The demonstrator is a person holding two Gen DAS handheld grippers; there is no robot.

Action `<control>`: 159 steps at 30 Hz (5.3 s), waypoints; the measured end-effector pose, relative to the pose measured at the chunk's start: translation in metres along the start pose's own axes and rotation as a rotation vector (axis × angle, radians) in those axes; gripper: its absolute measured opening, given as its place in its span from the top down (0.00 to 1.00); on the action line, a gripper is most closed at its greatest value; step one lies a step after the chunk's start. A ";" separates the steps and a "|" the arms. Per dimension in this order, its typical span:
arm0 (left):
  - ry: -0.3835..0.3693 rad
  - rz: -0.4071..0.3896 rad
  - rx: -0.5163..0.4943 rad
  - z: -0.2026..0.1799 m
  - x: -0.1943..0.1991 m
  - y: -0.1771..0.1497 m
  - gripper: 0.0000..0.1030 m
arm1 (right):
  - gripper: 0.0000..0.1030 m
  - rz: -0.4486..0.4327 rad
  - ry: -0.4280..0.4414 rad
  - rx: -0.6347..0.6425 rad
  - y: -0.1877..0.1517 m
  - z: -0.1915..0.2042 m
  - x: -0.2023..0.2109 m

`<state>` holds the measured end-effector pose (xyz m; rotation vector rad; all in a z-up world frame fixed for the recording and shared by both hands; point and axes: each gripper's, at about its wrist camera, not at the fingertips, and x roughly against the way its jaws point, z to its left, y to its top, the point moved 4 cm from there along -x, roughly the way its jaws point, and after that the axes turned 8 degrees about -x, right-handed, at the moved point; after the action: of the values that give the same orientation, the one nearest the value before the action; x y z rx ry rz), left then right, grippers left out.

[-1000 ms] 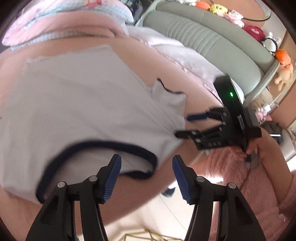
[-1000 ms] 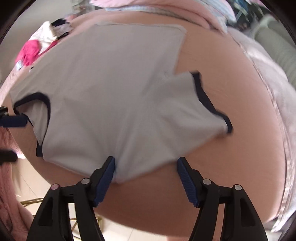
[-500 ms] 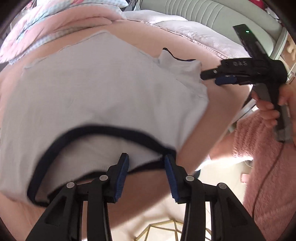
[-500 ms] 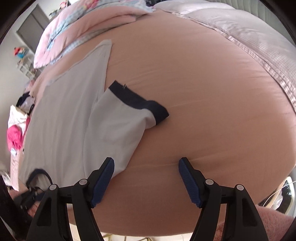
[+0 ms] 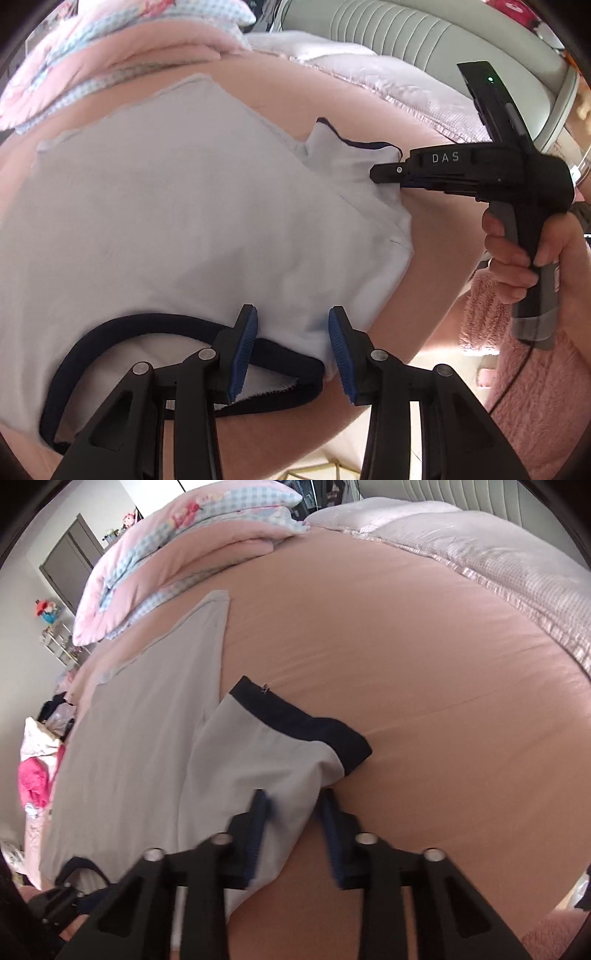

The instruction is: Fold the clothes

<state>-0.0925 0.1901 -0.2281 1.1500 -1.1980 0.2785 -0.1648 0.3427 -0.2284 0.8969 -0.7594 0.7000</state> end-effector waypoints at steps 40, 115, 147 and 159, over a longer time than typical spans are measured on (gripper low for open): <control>-0.049 -0.044 0.060 0.020 -0.011 0.060 0.64 | 0.95 -0.163 -0.084 0.082 0.033 0.010 0.027; 0.297 -0.221 0.656 0.272 0.131 -0.118 0.99 | 0.65 0.142 -0.014 0.495 -0.091 0.223 -0.053; 0.237 -0.151 0.539 0.294 0.087 -0.022 0.62 | 0.76 0.017 -0.193 0.348 0.086 0.105 -0.023; 0.137 -0.113 0.296 0.240 0.034 0.008 0.62 | 0.74 0.094 -0.328 0.446 0.088 0.074 -0.066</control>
<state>-0.2237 -0.0133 -0.2146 1.4269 -0.9886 0.4521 -0.2907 0.3042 -0.2147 1.4123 -0.9585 0.8331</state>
